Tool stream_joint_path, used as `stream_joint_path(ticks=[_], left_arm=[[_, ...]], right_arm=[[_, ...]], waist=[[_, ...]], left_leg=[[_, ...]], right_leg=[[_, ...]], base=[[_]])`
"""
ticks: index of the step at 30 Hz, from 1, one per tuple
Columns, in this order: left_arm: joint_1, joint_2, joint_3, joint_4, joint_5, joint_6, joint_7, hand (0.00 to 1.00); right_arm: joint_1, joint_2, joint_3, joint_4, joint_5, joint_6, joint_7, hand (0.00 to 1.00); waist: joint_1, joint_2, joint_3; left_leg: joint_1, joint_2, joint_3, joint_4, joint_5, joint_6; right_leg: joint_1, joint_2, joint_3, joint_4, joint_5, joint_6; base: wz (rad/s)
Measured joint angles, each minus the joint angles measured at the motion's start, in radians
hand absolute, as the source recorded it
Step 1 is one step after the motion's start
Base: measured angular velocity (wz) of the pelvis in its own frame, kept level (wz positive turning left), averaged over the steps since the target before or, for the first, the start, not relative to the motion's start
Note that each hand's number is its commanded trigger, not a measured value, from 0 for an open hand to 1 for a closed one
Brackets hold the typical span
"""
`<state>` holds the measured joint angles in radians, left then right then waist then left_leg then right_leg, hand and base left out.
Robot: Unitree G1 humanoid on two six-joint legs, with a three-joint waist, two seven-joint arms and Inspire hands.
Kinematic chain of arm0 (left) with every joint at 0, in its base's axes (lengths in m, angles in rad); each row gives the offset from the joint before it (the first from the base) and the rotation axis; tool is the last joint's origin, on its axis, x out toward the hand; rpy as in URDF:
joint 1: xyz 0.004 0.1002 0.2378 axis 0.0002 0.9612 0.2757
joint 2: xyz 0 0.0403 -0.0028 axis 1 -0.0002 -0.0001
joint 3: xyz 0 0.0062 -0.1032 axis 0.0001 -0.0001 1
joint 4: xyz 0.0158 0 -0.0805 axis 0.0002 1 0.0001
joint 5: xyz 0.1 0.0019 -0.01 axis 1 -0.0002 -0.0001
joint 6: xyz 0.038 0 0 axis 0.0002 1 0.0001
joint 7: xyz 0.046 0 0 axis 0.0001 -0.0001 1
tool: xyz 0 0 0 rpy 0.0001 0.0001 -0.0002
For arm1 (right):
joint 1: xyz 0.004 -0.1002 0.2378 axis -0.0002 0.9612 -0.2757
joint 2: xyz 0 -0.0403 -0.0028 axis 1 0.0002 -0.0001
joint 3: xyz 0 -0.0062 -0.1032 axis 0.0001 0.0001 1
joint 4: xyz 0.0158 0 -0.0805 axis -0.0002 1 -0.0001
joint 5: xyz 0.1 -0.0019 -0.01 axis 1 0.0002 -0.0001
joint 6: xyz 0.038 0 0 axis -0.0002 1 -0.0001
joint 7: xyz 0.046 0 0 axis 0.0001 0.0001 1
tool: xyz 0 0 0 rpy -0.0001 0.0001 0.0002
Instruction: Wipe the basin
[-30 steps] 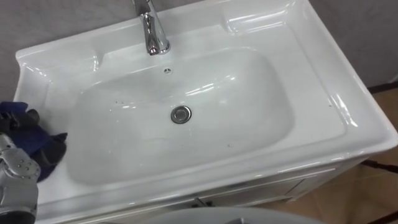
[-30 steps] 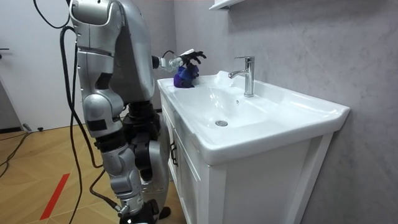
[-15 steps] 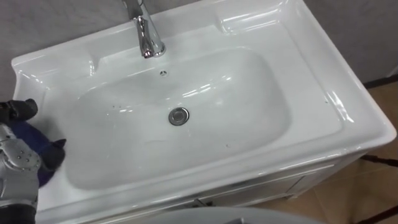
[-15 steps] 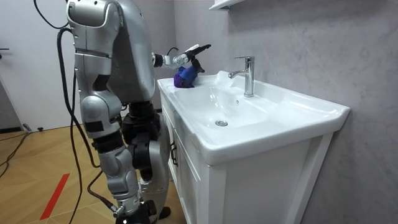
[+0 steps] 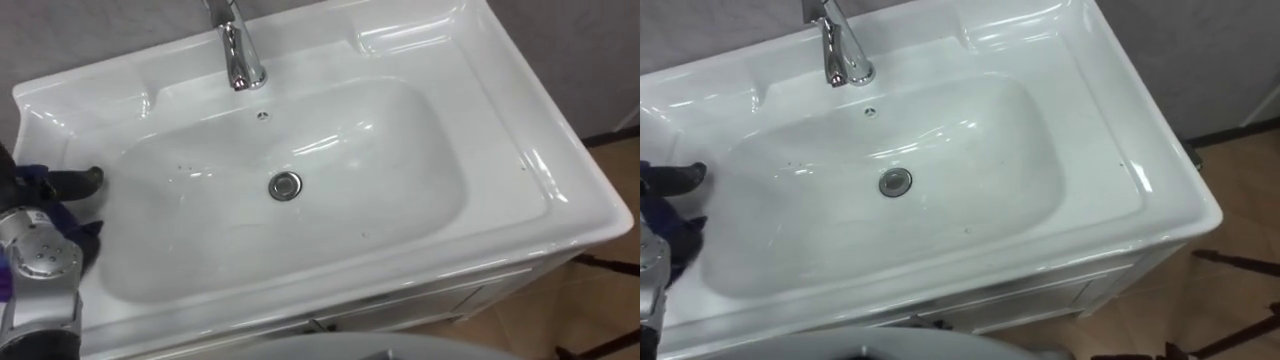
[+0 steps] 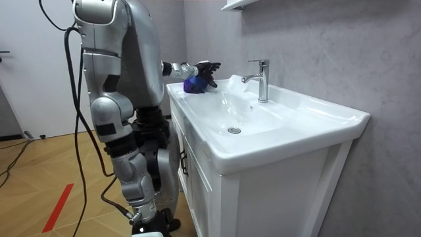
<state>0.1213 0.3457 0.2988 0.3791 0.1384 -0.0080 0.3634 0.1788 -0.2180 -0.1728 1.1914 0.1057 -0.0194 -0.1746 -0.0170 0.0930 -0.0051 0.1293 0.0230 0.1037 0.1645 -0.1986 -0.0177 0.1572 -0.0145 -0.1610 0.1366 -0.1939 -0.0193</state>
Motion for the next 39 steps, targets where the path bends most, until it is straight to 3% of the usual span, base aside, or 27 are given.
stream_joint_path(ticks=[4,9,12,14,20,25,28,33,39], left_arm=[[-0.004,0.001,0.002,-0.004,-0.051,0.0,-0.014,0.0],[-0.023,0.003,0.016,-0.008,-0.107,0.0,-0.014,0.0],[-0.052,0.019,0.017,-0.008,-0.11,-0.001,-0.002,0.0],[-0.081,0.024,0.032,-0.009,-0.106,-0.005,0.006,0.0],[-0.087,0.038,0.06,-0.063,-0.044,-0.042,0.057,0.0],[-0.087,0.047,0.064,-0.104,-0.003,-0.043,0.109,0.0],[-0.087,0.068,0.074,-0.123,0.003,-0.045,0.134,0.0],[-0.087,0.086,0.144,-0.126,0.01,-0.046,0.136,0.0],[-0.085,0.118,0.2,-0.12,0.013,-0.043,0.147,0.0]], right_arm=[[0.002,-0.001,0.0,-0.005,0.008,-0.001,-0.013,0.0],[0.007,0.001,-0.009,-0.006,0.007,-0.004,-0.02,0.0],[0.009,0.001,-0.009,-0.007,0.004,-0.006,-0.025,0.0],[0.01,0.001,-0.011,-0.006,0.003,-0.012,-0.026,0.0],[0.027,0.005,-0.014,-0.003,0.005,-0.014,0.0,0.0],[0.027,0.008,-0.014,0.008,0.0,-0.014,0.005,0.0],[0.028,0.008,-0.017,0.006,-0.033,-0.015,0.013,0.0],[0.028,0.008,-0.048,-0.015,-0.068,-0.013,0.014,0.0],[0.029,0.004,-0.068,-0.028,-0.068,-0.009,0.011,0.0]], waist=[[-0.003,-0.001,-0.0011],[-0.008,0.014,-0.0017],[-0.006,0.022,0.0006],[-0.006,0.018,0.0076],[-0.004,0.025,0.0063],[-0.004,0.028,0.0035],[-0.005,0.029,0.0036],[0.002,0.037,0.0045],[0.054,0.055,0.0022]], left_leg=[[0.001,0.0,0.001,0.0,0.0,0.0],[0.007,0.001,0.001,-0.001,0.0,0.0],[0.015,0.001,0.004,-0.001,0.0,0.0],[0.021,0.001,0.005,-0.001,0.0,0.0],[0.015,0.0,0.003,0.001,0.001,0.002],[0.01,-0.001,0.001,-0.001,0.001,0.002],[0.012,-0.001,0.002,-0.004,0.001,0.002],[0.014,-0.001,0.0,-0.009,0.001,0.002],[0.012,-0.004,0.0,-0.012,0.001,0.002]], right_leg=[[0.001,0.0,0.007,0.003,0.0,0.0],[0.003,0.0,0.007,0.009,0.0,0.0],[0.007,0.0,0.011,0.015,0.0,0.0],[0.016,-0.001,0.015,0.014,0.0,0.001],[0.001,0.0,0.024,0.018,-0.007,0.003],[0.001,0.001,0.022,0.015,-0.006,0.003],[0.001,0.0,0.022,0.014,-0.006,0.003],[0.0,0.0,0.02,0.014,-0.006,0.003],[0.0,-0.002,0.018,0.007,-0.006,0.003]], base=[[0.0],[0.0],[-0.03],[-0.04],[-0.03],[0.0],[-0.01],[-0.03],[0.02]])
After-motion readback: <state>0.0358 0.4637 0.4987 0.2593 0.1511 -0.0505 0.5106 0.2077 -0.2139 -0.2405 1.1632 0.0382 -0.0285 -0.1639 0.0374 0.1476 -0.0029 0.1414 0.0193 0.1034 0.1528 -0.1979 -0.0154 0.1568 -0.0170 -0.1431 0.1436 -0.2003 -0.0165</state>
